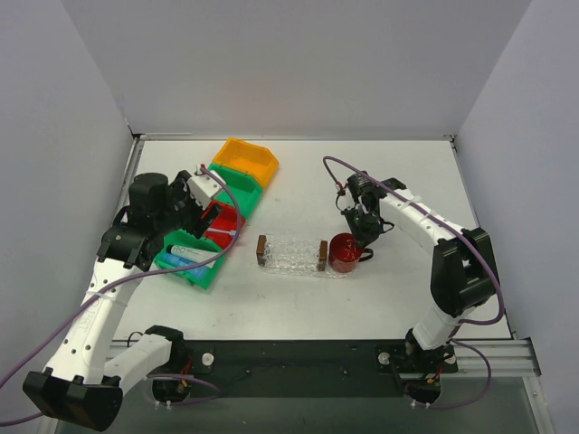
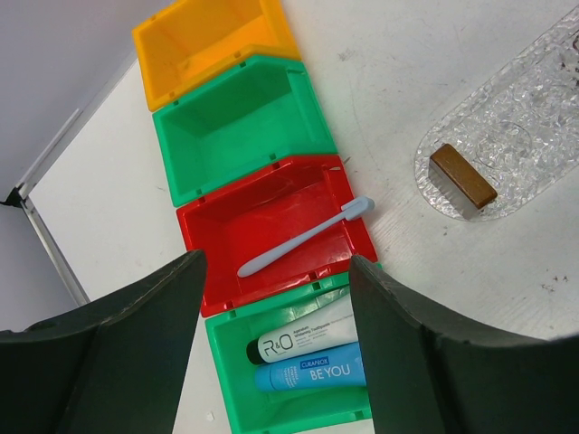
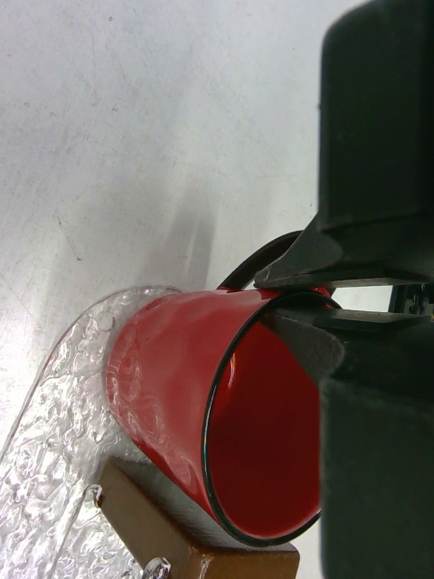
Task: Prepare toiletry sets of a toothbrush and toothpaste on the tray
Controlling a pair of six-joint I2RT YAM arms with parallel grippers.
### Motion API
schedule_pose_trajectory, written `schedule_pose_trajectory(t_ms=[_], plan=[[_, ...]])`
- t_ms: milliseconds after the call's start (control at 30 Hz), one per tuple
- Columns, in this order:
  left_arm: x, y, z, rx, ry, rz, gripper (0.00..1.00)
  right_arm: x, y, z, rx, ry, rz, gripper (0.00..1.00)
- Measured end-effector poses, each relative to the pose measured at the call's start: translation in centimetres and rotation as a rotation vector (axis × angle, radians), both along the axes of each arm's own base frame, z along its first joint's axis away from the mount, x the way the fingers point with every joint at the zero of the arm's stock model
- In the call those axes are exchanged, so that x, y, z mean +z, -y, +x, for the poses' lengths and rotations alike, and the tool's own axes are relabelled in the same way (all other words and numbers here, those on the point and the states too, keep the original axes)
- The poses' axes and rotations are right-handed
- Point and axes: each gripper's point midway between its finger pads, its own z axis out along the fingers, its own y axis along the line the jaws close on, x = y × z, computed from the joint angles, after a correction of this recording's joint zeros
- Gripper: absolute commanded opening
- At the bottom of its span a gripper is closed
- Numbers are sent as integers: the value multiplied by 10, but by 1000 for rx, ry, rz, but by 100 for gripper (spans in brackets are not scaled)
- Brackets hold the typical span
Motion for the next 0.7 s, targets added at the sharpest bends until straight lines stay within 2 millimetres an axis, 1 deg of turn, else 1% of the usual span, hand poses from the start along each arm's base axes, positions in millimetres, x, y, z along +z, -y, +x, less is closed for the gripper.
schedule_pose_trajectory(t_ms=[100,300,400,433,533,700], plan=[[0,0,0,0,0,0,75,0,0,0,0,0,0,2],[0,0,0,0,0,0,75,0,0,0,3,1,-1,13],[0,0,0,0,1,0,75,0,0,1,4,3,-1,20],[0,0,0,0,0,0,75,0,0,1,7,4,-1,25],[0,0,0,0,1,0,74,0,0,2,9,8,0,28],[0,0,0,0,0,0,74,1,0,3,14,10,0,29]])
